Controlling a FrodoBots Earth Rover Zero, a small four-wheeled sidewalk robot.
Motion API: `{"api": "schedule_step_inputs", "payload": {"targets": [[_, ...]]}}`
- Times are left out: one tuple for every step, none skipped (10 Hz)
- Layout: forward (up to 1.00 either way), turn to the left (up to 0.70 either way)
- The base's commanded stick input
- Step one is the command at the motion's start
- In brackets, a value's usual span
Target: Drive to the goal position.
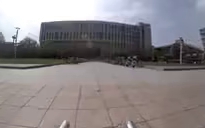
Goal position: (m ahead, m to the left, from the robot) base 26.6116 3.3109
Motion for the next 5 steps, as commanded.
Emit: {"api": "schedule_step_inputs", "payload": {"targets": [[1.00,0.00],[1.00,0.00],[1.00,0.00],[1.00,0.00],[1.00,0.00]]}}
